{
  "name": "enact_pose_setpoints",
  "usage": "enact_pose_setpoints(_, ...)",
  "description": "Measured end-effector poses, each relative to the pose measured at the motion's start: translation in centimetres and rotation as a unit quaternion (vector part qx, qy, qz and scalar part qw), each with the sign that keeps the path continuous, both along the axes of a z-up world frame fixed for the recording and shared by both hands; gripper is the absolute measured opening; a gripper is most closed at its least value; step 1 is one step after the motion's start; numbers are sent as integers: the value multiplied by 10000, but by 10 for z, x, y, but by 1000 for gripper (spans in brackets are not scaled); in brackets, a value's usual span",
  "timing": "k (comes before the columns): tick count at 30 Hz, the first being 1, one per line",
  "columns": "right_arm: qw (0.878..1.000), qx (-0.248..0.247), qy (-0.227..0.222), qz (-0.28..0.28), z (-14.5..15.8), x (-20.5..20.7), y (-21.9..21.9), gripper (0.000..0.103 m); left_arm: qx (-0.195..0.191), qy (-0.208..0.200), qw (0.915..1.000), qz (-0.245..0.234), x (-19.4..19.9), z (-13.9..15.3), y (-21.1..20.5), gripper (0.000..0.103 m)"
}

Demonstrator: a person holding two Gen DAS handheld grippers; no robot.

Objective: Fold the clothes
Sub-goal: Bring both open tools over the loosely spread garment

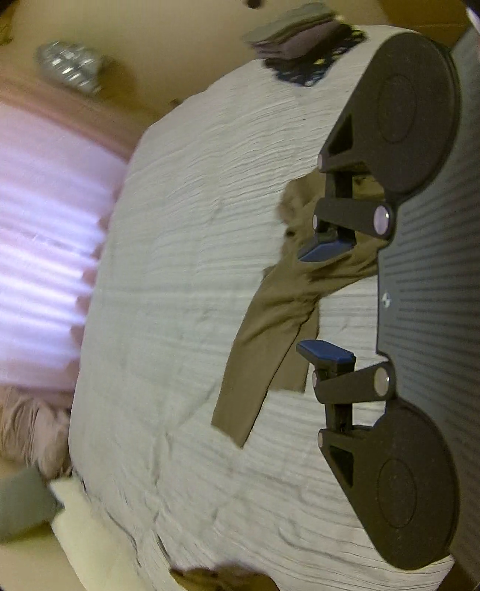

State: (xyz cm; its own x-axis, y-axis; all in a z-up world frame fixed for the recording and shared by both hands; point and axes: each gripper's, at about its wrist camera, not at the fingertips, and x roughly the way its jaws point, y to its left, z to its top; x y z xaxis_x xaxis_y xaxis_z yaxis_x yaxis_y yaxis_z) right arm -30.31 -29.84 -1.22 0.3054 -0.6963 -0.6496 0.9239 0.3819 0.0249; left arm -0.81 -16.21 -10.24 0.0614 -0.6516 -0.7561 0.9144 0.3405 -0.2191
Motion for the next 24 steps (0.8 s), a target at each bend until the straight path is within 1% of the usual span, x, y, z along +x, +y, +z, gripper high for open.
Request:
enact_pose_setpoints(2, 9994, 317, 69, -121, -15, -22, 14, 81, 77, -74, 9998, -175, -10, -1, -7, 42)
enact_pose_setpoints(4, 9975, 654, 179, -215, -31, -26, 24, 81, 82, -135, 9994, -323, -18, 2, -8, 42)
enact_pose_setpoints(8, 9890, 1381, 396, -352, -64, -50, 24, 81, 112, -240, 9979, -599, -20, 6, -10, 43)
enact_pose_setpoints(10, 9837, 1685, 443, -441, -83, -42, 31, 81, 186, -271, 9972, -677, -15, 4, -12, 43)
enact_pose_setpoints(12, 9791, 1943, 384, -469, -101, -41, 46, 81, 239, -279, 9964, -766, -10, 4, -9, 43)
enact_pose_setpoints(13, 9776, 2021, 345, -479, -112, -39, 54, 81, 264, -285, 9959, -813, -8, 3, -8, 43)
enact_pose_setpoints(14, 9762, 2086, 316, -493, -116, -37, 63, 81, 301, -301, 9953, -865, -5, 2, -5, 43)
enact_pose_setpoints(17, 9740, 2157, 278, -627, -114, -29, 85, 81, 430, -331, 9935, -1003, 5, -2, 3, 43)
enact_pose_setpoints(20, 9723, 2195, 223, -769, -117, -25, 94, 81, 530, -340, 9921, -1081, 17, -9, 12, 43)
enact_pose_setpoints(24, 9688, 2306, 227, -880, -135, -12, 107, 81, 653, -340, 9906, -1156, 36, -21, 25, 43)
